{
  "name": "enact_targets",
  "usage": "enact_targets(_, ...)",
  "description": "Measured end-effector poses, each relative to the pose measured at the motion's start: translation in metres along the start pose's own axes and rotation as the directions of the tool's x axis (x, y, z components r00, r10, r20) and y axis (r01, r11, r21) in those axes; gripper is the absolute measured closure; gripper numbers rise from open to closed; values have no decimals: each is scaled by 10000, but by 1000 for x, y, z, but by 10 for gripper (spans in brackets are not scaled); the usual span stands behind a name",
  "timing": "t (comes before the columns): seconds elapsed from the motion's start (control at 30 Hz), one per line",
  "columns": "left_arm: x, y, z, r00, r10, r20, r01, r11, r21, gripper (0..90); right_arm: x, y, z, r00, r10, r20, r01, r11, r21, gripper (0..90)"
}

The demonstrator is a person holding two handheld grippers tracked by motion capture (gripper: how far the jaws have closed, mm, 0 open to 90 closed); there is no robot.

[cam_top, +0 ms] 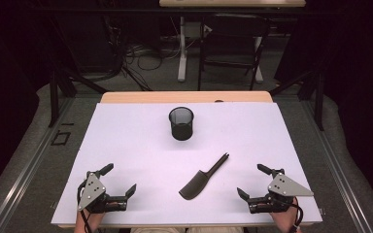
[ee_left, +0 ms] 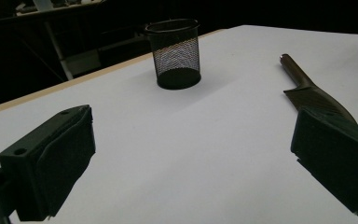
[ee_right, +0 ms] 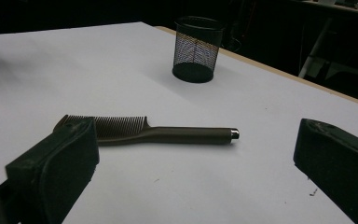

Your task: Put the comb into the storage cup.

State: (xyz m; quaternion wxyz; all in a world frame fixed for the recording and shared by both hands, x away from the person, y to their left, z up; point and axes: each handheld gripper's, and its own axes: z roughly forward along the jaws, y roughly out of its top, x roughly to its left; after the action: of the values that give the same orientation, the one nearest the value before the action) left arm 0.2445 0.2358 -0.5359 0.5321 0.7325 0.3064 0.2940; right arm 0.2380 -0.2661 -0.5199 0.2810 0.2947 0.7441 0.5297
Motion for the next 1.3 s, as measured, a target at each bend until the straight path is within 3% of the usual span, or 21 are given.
enact_targets(0.33,0,0,1,10000,86,-10,-86,10000,44,0,-5,3,13,9999,13,128,-17,9994,335,0)
enact_targets(1.3,-2,2,9,9996,287,58,-288,9996,62,0,-37,14,65,9992,200,348,-238,9932,1140,0)
